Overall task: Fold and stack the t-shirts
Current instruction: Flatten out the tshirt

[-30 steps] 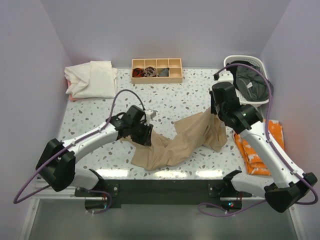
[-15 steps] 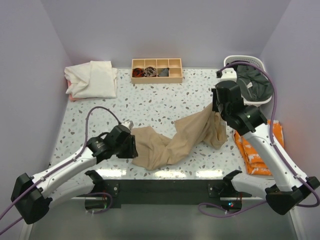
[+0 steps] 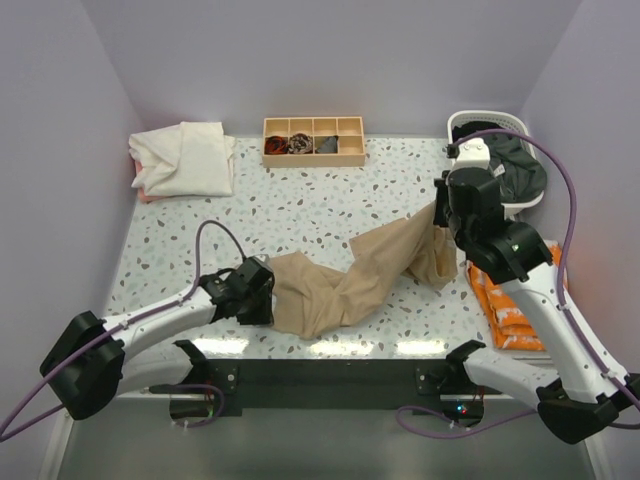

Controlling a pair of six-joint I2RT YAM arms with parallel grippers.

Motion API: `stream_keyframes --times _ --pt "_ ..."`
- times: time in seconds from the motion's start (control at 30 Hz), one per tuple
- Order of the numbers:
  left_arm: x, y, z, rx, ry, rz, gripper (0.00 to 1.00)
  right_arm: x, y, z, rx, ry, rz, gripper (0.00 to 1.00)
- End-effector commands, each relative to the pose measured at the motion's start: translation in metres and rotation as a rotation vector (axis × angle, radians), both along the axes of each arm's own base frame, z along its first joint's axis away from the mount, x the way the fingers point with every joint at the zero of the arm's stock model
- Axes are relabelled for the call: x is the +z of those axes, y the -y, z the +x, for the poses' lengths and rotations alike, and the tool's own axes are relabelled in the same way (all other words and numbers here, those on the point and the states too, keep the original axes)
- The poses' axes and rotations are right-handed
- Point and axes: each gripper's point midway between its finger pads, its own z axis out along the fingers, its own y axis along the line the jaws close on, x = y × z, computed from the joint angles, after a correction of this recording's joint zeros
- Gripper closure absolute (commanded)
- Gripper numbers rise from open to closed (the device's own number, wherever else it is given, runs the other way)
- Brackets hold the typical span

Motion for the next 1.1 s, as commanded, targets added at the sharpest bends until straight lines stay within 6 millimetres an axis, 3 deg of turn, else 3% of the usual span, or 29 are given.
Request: stream_keyframes --times 0.0,0.23,0.37,0.47,0.53,0.57,0.63,0.67,0.73,0.77,0.8,0.83,0.87,0.93,0.97,1.03,1.07 --pt "-0.001 0.015 0.004 0.007 0.022 -0.075 0.63 0.014 0.004 -0.002 -0.008 0.044 0.011 1.0" --pt "-0.006 0.035 -0.003 -0.04 -0.017 -0.156 0.63 0.007 0.001 0.0 -0.003 0.028 0.014 1.0" --pt "-0.011 0.038 -0.006 -0.051 -0.021 -0.156 1.0 0.007 0.003 0.0 -0.011 0.027 0.013 1.0" --pt "-0.001 0.031 0.004 -0.05 0.027 -0.104 1.0 0.012 0.004 -0.003 -0.01 0.036 0.014 1.0" --pt "0.029 0.031 0.02 -0.055 0.115 -0.099 1.0 0.016 0.007 -0.007 -0.012 0.045 0.019 1.0" --pt "0.059 0.04 0.035 -0.054 0.185 -0.13 1.0 0.024 0.009 -0.013 -0.006 0.073 0.034 1.0" --pt "0.1 0.032 0.046 -0.056 0.286 -0.109 1.0 0.032 0.013 -0.02 -0.002 0.101 0.048 1.0" --pt "0.147 0.033 0.054 -0.054 0.368 -0.142 1.0 0.04 0.015 -0.028 0.014 0.122 0.064 1.0" --pt "0.194 0.025 0.065 -0.06 0.482 -0.132 1.0 0.054 0.018 -0.039 0.032 0.162 0.083 1.0" --pt "0.241 0.021 0.066 -0.049 0.561 -0.168 1.0 0.062 0.022 -0.051 0.045 0.184 0.099 1.0" --pt "0.264 0.013 0.069 -0.047 0.62 -0.156 1.0 0.071 0.023 -0.058 0.062 0.205 0.118 1.0" --pt "0.285 0.008 0.069 -0.043 0.662 -0.165 1.0 0.076 0.024 -0.064 0.075 0.216 0.131 1.0" --pt "0.32 0.0 0.065 -0.025 0.722 -0.194 1.0 0.079 0.027 -0.072 0.082 0.226 0.14 1.0" --pt "0.352 -0.013 0.062 -0.011 0.795 -0.199 1.0 0.094 0.032 -0.089 0.101 0.272 0.171 1.0" --pt "0.377 -0.022 0.055 0.005 0.842 -0.229 1.0 0.095 0.034 -0.094 0.105 0.272 0.175 1.0" --pt "0.4 -0.036 0.049 0.032 0.898 -0.24 1.0 0.112 0.043 -0.11 0.105 0.325 0.204 1.0" --pt "0.422 -0.047 0.039 0.049 0.946 -0.28 1.0 0.115 0.045 -0.116 0.113 0.335 0.209 1.0"
